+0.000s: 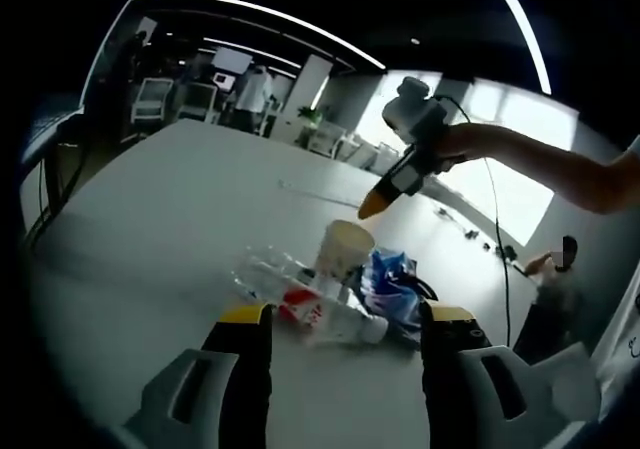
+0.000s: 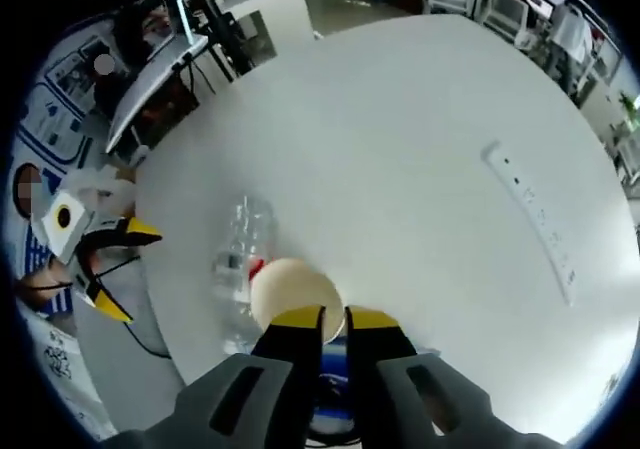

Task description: Arrange the tabletop items into an orderly group along one side of the table until the central work area is clear of visible clutter.

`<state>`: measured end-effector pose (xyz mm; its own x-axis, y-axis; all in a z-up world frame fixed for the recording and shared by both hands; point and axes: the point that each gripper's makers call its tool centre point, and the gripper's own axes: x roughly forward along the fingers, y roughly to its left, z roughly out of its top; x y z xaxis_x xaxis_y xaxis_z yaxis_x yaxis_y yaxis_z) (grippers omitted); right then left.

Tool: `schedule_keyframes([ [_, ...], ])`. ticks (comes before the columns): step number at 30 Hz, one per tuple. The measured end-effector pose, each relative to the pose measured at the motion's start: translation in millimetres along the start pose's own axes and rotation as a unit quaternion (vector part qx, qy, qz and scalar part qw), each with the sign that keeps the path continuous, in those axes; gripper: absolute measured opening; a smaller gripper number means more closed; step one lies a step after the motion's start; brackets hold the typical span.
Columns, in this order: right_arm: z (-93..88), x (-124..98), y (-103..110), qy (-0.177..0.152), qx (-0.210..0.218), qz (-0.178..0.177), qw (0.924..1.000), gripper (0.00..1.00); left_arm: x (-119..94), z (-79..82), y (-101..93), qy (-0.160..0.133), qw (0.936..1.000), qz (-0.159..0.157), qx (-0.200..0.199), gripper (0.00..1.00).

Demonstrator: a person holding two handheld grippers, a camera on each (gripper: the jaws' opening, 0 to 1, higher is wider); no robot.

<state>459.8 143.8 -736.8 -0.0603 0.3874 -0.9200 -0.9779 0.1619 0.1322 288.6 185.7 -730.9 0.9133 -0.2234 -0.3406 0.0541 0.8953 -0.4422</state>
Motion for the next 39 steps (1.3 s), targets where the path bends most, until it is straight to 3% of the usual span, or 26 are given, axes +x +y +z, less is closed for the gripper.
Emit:
schedule_keyframes([
  [7,6.7,-25,20,-0.062,-0.025,0.004,0.9978,0.08,-1,1.5,-1.8,-0.002,1.0000,-0.002,0.005,0.56],
  [8,11.5,-29,23,-0.085,-0.042,0.003,0.9955,0.09,-1,1.4,-1.7,-0.001,1.0000,-0.002,0.006,0.56],
  [13,2.6,-44,43,-0.108,-0.039,0.011,0.9934,0.10,-2,2.9,-1.2,-0.001,0.9999,-0.003,0.013,0.56],
  [19,-10.7,-47,66,-0.137,-0.037,0.023,0.9896,0.11,-4,5.2,-1.0,0.004,0.9997,-0.007,0.025,0.56],
  [30,-49.8,-30,98,-0.124,-0.017,0.041,0.9913,0.16,-4,10.8,-3.6,0.015,0.9983,-0.020,0.053,0.56],
  [39,-55.1,-28,116,-0.137,-0.012,0.043,0.9895,0.19,-5,19.0,-6.8,0.023,0.9955,-0.035,0.085,0.56],
])
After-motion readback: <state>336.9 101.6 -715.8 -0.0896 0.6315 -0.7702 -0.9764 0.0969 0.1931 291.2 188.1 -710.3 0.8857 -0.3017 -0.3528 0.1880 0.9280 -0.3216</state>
